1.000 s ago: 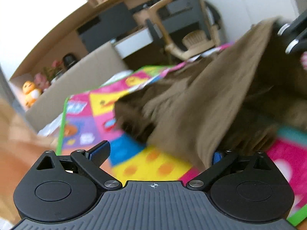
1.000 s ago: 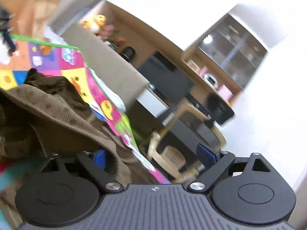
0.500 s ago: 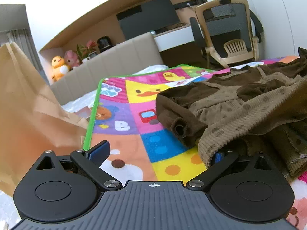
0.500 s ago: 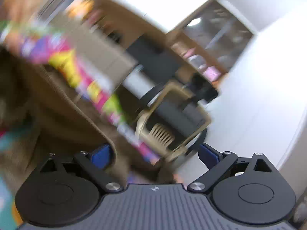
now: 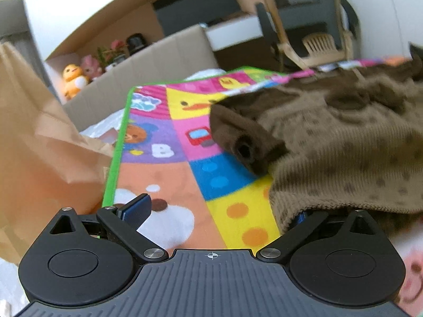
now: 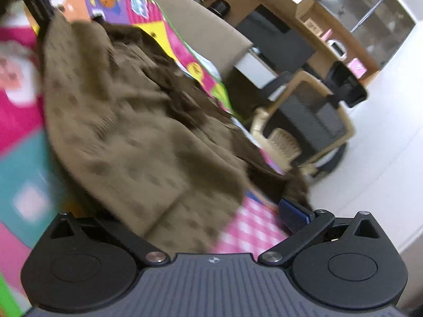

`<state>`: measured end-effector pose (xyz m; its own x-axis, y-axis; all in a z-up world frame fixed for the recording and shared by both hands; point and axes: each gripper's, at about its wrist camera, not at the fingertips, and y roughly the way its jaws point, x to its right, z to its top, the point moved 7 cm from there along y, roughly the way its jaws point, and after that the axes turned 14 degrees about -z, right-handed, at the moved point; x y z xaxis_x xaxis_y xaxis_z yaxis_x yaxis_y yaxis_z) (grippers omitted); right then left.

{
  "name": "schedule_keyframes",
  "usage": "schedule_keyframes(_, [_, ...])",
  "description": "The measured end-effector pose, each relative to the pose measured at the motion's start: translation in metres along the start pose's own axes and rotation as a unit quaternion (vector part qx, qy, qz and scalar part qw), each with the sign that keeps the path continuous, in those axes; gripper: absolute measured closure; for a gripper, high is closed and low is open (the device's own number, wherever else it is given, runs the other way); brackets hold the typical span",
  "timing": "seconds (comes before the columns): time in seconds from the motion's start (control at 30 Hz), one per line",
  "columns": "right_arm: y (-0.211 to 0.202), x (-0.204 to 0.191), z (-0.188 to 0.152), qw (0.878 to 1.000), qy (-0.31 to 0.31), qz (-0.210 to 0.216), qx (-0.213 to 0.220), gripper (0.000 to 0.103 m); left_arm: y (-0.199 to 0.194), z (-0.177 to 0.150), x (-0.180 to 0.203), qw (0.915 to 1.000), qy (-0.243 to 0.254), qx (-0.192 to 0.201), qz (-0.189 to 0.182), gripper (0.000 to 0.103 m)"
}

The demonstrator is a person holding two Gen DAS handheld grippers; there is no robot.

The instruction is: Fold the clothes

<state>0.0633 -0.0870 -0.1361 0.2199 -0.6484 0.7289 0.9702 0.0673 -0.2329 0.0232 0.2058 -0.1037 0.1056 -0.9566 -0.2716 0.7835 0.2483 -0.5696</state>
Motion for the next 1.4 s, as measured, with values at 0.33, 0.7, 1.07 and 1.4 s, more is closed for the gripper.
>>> schedule_keyframes(0.33, [-0.032,0.147,0.02,0.984,0.071,-0.153,0.059,0.0,-0.083,0.06,0.005,0.9861,0.119,0.108,0.044,0.001])
schedule_keyframes(0.7, [-0.054,0.104,-0.014,0.999,0.023,-0.018,0.036,0.0,-0.087,0.012,0.009,0.9916,0.124,0.033,0.02,0.001])
schedule_keyframes(1.07, [-0.064,0.113,-0.015,0.977,0.129,0.162,0.047,0.0,-0.094,-0.035,0.005,0.9871,0.075,-0.039,-0.136,0.0])
schedule_keyframes(1.4, [0.058,0.116,0.034,0.893,0.377,0.242,-0.05,0.0,-0.052,0.07,-0.034,0.9528,-0.179,0.062,-0.238,0.0])
